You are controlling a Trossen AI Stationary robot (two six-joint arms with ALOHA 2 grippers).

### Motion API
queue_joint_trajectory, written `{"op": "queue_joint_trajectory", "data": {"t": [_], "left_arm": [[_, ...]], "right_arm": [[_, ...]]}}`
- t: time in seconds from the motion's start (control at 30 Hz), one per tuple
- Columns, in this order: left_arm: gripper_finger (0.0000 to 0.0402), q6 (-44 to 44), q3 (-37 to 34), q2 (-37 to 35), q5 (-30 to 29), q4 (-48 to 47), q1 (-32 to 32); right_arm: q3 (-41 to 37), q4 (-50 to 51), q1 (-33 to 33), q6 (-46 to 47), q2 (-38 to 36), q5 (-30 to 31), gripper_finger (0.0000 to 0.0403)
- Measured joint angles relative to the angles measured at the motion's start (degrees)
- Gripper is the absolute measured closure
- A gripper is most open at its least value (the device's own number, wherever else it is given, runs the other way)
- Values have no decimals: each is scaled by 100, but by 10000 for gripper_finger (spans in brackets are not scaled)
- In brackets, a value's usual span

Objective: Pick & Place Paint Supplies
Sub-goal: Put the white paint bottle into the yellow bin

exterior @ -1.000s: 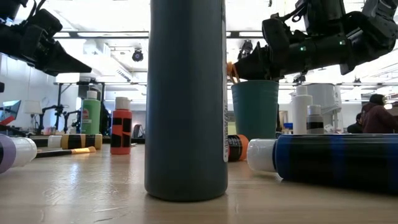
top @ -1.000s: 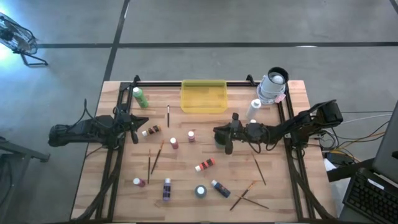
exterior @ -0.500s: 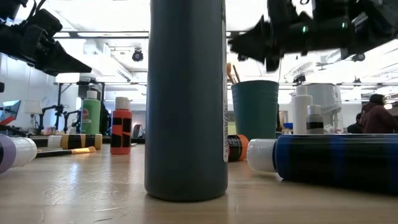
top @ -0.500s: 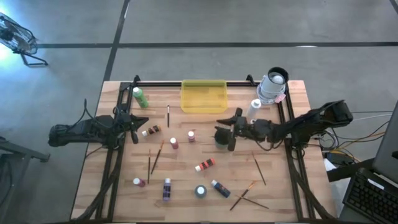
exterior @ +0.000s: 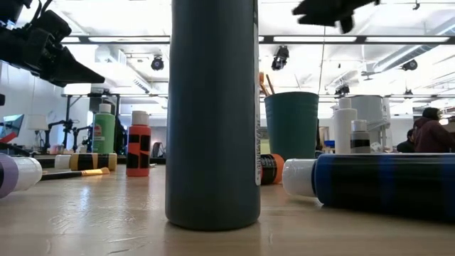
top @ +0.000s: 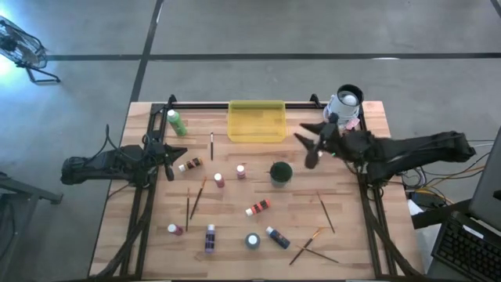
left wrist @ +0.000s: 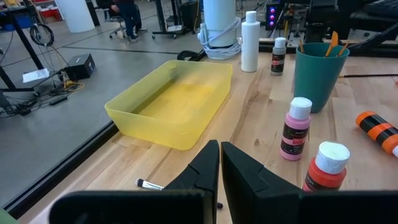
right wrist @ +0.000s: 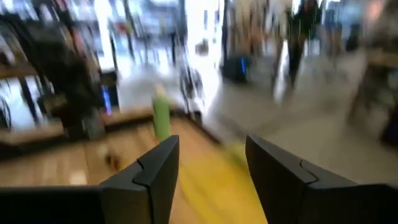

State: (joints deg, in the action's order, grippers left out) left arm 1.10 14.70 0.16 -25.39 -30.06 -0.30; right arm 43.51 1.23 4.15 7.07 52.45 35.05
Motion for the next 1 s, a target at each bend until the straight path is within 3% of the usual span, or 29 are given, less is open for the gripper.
{"op": "queue_joint_trajectory", "data": {"t": [0.1,0.23,0.43,0.6,0.77,1.0], "left_arm": [[378,0,2,-2,0,0,-2],[378,0,0,-2,-2,0,0],[378,1,0,0,0,0,0],[378,1,1,-1,0,-1,-2],[378,0,0,-1,0,-1,0],[378,2,0,-2,0,0,-2]], "right_arm": [[913,2547,-32,708,-184,56,212],[1858,5125,-32,1615,-181,120,208],[2225,7255,-32,3068,-308,118,213],[1557,7179,-30,3717,-650,111,211],[486,6134,-32,4517,-1012,168,197],[-1081,4125,-32,4497,-1118,1315,178]]}}
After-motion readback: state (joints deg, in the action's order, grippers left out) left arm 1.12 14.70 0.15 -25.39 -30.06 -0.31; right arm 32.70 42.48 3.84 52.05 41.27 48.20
